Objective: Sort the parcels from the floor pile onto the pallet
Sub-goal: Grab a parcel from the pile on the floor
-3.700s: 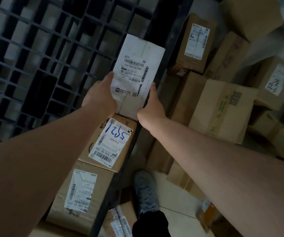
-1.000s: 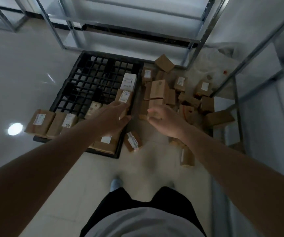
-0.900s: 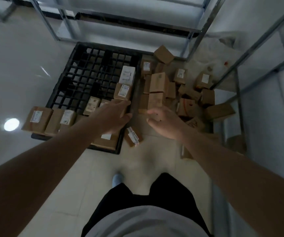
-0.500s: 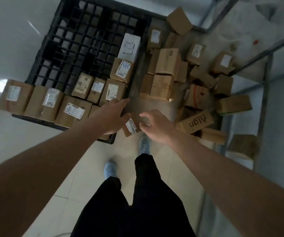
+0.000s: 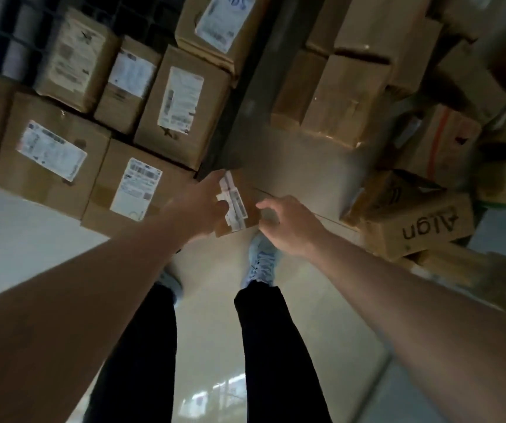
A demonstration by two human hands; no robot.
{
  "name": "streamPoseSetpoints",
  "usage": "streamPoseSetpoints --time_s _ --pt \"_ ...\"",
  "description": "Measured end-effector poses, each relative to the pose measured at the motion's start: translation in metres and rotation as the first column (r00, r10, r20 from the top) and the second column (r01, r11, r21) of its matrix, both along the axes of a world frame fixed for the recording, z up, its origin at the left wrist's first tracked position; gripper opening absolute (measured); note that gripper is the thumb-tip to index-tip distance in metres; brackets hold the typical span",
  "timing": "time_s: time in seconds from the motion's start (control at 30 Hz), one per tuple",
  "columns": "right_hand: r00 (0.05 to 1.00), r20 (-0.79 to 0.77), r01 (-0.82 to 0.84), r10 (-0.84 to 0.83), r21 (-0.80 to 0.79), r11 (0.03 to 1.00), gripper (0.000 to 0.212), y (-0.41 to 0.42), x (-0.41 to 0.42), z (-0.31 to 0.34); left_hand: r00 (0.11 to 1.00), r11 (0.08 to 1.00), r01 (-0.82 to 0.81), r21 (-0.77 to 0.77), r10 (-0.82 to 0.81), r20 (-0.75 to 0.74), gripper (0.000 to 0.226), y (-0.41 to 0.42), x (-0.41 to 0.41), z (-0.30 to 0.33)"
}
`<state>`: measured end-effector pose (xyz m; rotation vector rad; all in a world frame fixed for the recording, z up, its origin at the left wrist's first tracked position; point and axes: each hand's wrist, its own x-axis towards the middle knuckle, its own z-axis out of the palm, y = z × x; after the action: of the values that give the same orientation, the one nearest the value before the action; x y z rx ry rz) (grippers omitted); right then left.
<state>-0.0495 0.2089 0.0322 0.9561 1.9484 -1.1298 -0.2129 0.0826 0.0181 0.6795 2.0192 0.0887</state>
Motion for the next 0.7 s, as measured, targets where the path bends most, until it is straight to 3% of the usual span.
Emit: streamPoseSetpoints --time_s 0.2,0.4,0.53,0.7 --pt "0.999 0.038 0.020 -0.018 -0.059 0.998 0.042 -0.012 -0.009 -0.129 0.991 0.999 0.009 -0.037 -0.004 0.133 0.059 -0.006 0.014 -0.125" --pt "0.998 0.051 0.027 -0.024 -0.071 0.997 0.040 -0.021 -0.011 -0.212 0.978 0.990 0.055 -0.130 -0.027 0.207 0.064 -0.021 0.026 -0.202" --pt "0.996 0.057 0.069 -0.063 -0.110 0.992 0.049 -0.024 -0.007 -0.247 0.986 0.979 0.001 -0.205 0.033 0.161 0.070 -0.030 0.033 -0.231" --pt "0.974 0.058 0.226 -0.219 -0.218 0.949 0.042 -0.038 -0.004 -0.273 0.979 0.975 -0.172 -0.142 0.185 0.083 0.074 -0.035 0.043 -0.251"
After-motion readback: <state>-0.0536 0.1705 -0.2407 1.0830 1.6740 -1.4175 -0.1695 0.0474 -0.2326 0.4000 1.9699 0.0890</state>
